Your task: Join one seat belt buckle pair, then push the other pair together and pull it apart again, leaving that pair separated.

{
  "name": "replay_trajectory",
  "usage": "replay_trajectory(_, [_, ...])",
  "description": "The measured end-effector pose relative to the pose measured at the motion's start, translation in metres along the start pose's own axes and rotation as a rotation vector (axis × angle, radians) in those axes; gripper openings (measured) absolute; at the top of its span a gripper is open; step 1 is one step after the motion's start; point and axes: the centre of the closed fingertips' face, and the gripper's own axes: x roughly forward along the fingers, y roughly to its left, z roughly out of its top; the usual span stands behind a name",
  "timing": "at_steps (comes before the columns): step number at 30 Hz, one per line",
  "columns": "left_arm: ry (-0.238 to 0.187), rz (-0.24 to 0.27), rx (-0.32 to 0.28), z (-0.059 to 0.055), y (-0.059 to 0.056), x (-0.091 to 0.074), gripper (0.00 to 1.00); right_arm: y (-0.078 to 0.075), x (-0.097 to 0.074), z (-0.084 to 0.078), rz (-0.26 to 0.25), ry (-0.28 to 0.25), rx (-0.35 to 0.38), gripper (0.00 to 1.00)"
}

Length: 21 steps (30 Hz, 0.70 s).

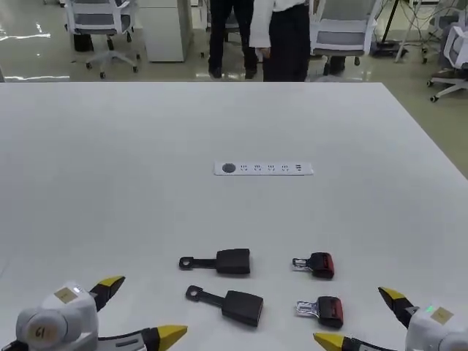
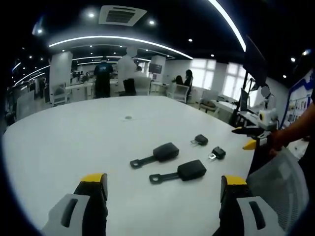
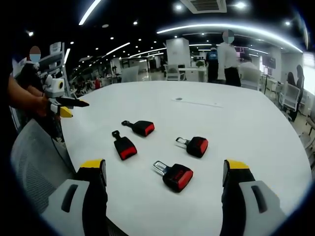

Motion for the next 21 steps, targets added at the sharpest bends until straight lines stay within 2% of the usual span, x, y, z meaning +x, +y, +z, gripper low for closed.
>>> replay_trajectory(21, [0.001,0.004,-0.003,0.0001,0.0056,0.0021,0.98,-0.0026,0.0045,0.0015,0.000,0.003,-0.001,1.00])
